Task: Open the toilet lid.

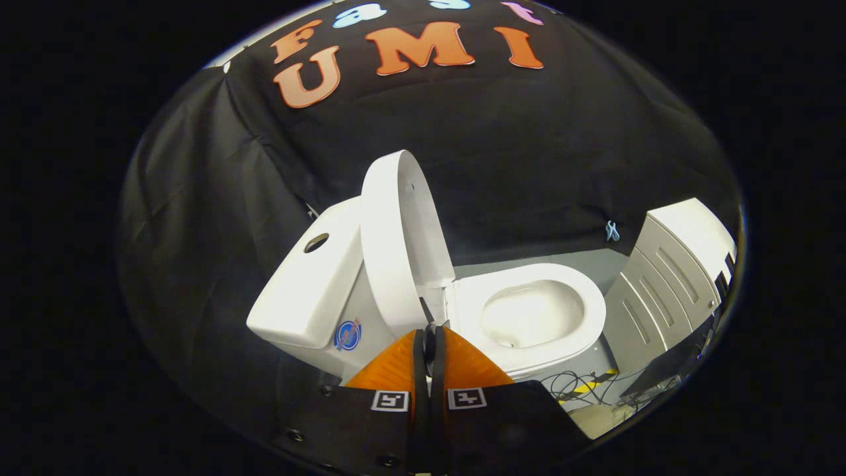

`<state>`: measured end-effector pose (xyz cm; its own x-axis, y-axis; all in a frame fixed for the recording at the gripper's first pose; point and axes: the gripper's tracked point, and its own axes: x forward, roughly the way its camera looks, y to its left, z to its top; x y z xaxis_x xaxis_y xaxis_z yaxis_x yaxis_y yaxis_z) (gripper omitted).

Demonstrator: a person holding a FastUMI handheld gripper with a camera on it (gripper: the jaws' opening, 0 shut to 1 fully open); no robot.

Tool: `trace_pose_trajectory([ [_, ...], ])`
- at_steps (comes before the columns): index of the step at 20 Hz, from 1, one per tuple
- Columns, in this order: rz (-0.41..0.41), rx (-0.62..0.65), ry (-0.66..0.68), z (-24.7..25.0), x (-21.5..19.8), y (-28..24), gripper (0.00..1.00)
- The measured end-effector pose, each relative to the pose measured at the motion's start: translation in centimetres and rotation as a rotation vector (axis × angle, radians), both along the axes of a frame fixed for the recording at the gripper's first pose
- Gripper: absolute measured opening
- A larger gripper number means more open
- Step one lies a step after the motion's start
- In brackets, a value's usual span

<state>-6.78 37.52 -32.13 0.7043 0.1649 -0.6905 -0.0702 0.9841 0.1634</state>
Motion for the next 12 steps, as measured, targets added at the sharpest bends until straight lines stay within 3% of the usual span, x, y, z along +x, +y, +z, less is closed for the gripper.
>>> trace_pose_trajectory([
  [6, 0.066, -0.012, -0.003, -0.5, -0.5, 4.6, 0.08],
  [12, 0.109, -0.088, -0.033, -0.4, -0.8, 5.5, 0.08],
])
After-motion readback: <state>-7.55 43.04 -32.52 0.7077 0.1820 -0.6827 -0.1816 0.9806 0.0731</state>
